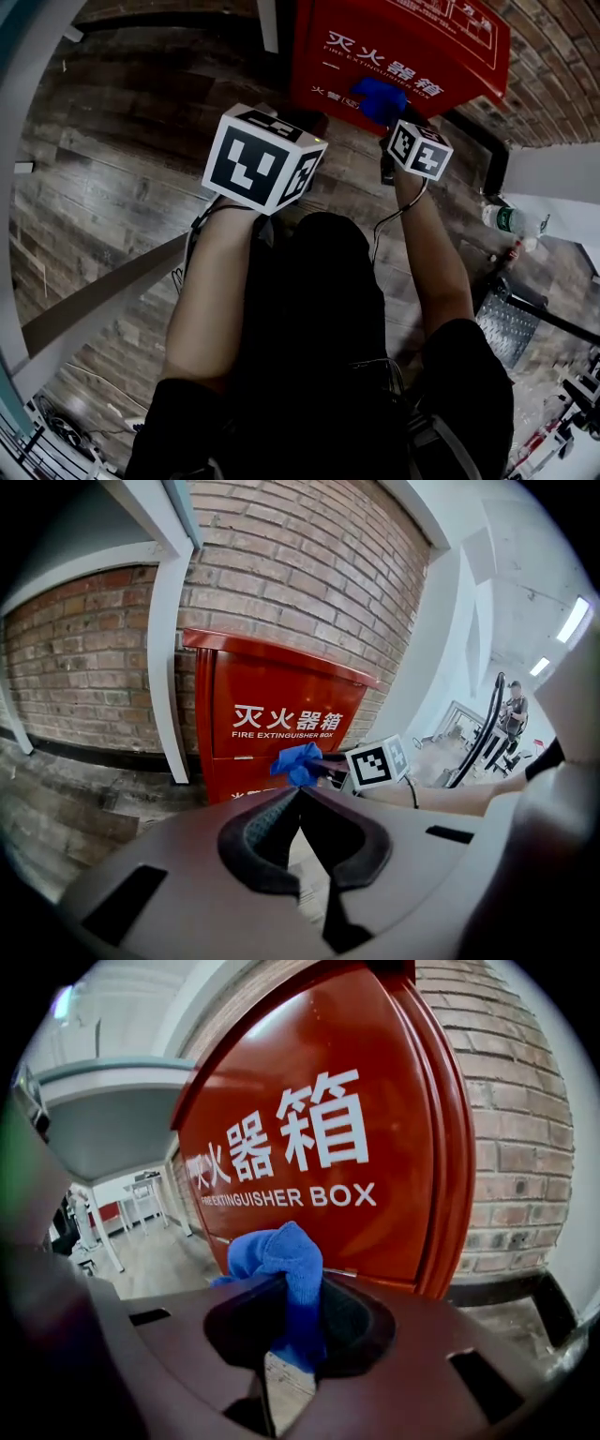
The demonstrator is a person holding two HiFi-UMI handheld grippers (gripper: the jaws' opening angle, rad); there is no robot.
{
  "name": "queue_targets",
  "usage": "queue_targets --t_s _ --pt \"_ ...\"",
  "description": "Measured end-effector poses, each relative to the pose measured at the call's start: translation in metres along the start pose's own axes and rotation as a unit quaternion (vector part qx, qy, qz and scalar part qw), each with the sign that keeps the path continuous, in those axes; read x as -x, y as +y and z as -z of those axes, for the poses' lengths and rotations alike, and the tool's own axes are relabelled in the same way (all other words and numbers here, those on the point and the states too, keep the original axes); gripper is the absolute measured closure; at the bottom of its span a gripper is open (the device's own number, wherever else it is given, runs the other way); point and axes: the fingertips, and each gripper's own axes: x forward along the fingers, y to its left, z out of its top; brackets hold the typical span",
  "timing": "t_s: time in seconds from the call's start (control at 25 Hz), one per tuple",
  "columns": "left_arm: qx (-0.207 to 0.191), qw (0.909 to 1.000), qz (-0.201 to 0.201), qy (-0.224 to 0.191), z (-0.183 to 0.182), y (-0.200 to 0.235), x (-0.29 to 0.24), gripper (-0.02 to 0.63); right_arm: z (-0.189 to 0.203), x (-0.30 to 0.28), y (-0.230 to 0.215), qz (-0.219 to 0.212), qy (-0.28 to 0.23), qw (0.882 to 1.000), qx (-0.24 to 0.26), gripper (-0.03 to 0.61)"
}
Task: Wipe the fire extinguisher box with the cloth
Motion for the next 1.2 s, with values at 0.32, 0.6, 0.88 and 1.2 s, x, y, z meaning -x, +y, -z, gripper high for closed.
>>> queue_targets --t_s 0.32,0.6,0.88,1.2 --pt "0.005 0.9996 -0.027 0.003 -0.001 0.023 0.004 0.606 -0.070 0.043 0.016 -0.027 -0.070 0.997 0.007 0.489" --pt "0.014 0.9991 -0.039 0.002 0.006 0.038 0.013 0.606 -0.111 0.074 0.023 -0.022 -0.118 0.993 0.011 0.489" --pt "0.014 0.9996 -0.023 0.001 0.004 0.036 0.006 0.606 -0.133 0.094 0.024 -0.005 -0.145 0.989 0.005 0.489" --pt "0.012 0.9999 0.008 -0.006 -0.009 0.017 -0.008 0.606 -0.128 0.108 -0.004 0.034 -0.155 0.987 -0.008 0.489"
